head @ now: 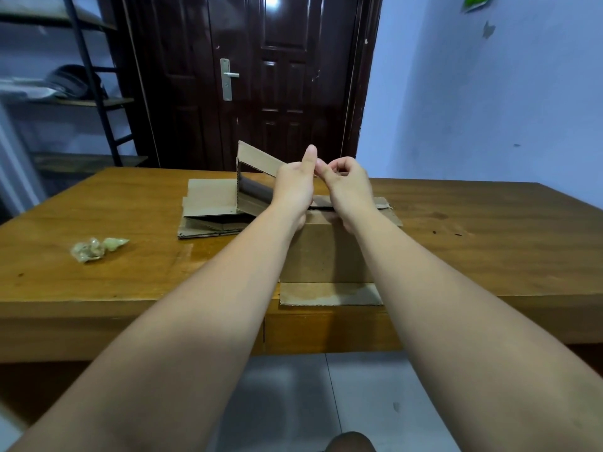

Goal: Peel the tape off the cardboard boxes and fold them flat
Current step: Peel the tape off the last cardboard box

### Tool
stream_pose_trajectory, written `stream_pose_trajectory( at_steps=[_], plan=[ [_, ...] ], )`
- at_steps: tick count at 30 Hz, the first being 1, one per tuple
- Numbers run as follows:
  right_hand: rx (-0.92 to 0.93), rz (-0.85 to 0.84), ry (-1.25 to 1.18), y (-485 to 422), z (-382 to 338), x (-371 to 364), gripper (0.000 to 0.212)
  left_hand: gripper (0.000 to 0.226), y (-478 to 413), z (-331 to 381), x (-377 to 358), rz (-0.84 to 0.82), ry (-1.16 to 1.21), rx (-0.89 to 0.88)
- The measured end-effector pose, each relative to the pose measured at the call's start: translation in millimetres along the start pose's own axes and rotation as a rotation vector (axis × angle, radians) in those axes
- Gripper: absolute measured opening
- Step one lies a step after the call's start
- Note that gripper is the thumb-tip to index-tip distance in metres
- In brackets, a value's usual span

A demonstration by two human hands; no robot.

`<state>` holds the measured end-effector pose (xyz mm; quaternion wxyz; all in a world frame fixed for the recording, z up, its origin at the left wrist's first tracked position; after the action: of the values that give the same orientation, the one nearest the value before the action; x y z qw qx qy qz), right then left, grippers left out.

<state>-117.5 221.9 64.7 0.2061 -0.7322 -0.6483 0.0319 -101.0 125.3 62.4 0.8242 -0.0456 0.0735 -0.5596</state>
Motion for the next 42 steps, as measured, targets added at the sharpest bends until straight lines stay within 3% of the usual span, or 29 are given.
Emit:
stream_pose_trajectory(
  at_steps=[4, 12, 16, 19, 24, 26, 30, 33, 39, 42],
  plan=[
    [-0.018, 0.042, 0.01, -3, 2, 0, 0.034, 0.026, -5, -7, 5, 0.061, 0.092, 0.011],
    [-0.115, 0.163, -0.022, -7, 7, 4, 0.044, 0.031, 5, -7, 13, -0.016, 0.459, 0.176],
    [-0.11, 0.163, 0.003, -6, 7, 4, 0.045, 0.03, 2, -6, 22, 0.086, 0.562, 0.222],
    [-0.096, 0.14, 0.047, -5, 6, 3, 0.048, 0.031, 4, -4, 23, 0.093, 0.531, 0.229],
    [-0.06, 0.081, 0.108, -3, 2, 0, 0.052, 0.065, 8, -1, 17, -0.14, 0.233, 0.128],
    [-0.055, 0.08, 0.115, -4, 2, 0, 0.052, 0.06, 6, -3, 19, -0.1, 0.198, 0.121],
    [-0.033, 0.068, 0.12, -4, 3, -1, 0.051, 0.035, 6, -6, 21, -0.027, 0.54, 0.196],
    [-0.016, 0.066, 0.135, -3, 2, -2, 0.052, 0.019, 5, -5, 22, 0.023, 0.551, 0.186],
    [-0.014, 0.066, 0.174, -4, 2, -2, 0.057, 0.041, 3, -1, 19, 0.051, 0.357, 0.106],
    [-0.003, 0.054, 0.213, -4, 3, -3, 0.059, 0.037, 2, -2, 14, 0.031, 0.246, 0.084]
  ],
)
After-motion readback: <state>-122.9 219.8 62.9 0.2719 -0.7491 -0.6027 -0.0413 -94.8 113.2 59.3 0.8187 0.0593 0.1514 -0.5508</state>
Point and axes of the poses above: each hand's wrist, its own y-axis away from the middle knuckle, its own x-axis out of the back of the hand, z = x × y, the point moved 4 cm from there along -y, towards the middle knuckle, and after that the axes turned 1 degree about z, right-handed, at the moved point
